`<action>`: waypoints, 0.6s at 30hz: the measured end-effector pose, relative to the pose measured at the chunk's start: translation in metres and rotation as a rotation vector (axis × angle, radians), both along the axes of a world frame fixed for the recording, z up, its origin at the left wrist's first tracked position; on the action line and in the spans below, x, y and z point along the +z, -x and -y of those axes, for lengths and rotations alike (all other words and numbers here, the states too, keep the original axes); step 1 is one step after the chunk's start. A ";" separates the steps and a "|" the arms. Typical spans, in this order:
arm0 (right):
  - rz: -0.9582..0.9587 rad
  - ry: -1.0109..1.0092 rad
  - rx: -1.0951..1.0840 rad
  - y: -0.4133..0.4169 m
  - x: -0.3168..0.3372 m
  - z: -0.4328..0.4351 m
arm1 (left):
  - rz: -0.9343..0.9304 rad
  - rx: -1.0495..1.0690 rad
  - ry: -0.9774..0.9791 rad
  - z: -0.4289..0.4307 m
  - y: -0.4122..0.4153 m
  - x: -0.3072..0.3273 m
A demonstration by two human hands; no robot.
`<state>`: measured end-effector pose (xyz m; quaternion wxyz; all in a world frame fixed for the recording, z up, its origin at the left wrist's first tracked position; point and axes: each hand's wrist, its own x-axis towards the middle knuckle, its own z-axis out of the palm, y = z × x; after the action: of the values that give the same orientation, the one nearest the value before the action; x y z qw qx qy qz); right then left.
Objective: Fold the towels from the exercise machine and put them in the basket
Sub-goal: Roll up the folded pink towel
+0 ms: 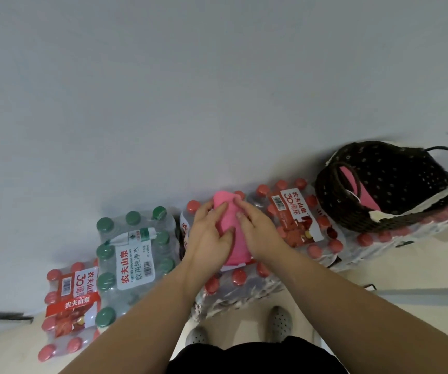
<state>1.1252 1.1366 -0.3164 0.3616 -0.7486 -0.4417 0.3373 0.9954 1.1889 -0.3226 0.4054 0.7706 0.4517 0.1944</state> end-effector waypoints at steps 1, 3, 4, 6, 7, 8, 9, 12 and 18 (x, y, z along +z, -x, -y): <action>-0.050 0.003 -0.011 -0.003 0.006 0.002 | 0.020 0.011 0.017 0.002 -0.006 0.004; -0.119 -0.008 -0.020 -0.011 0.017 0.005 | 0.100 0.054 0.061 0.008 -0.018 0.015; -0.136 -0.036 -0.026 -0.018 0.023 0.007 | 0.149 0.079 0.083 0.011 -0.026 0.022; -0.175 -0.117 -0.040 -0.036 0.033 0.011 | 0.253 0.113 0.122 0.016 -0.045 0.038; -0.201 -0.153 -0.046 -0.046 0.041 0.014 | 0.305 0.118 0.140 0.018 -0.057 0.046; -0.222 -0.178 -0.053 -0.059 0.047 0.015 | 0.356 0.120 0.153 0.020 -0.069 0.054; -0.251 -0.200 -0.057 -0.073 0.056 0.018 | 0.400 0.121 0.152 0.023 -0.083 0.063; -0.312 -0.280 -0.050 -0.122 0.083 0.026 | 0.468 0.156 0.069 0.034 -0.129 0.088; -0.231 -0.443 -0.036 -0.244 0.119 0.047 | 0.460 -0.007 -0.094 0.052 -0.236 0.120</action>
<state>1.3688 1.0895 -0.1973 0.5707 -0.6156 -0.4471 0.3089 1.2311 1.1369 -0.2028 0.4620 0.7257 0.3350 0.3844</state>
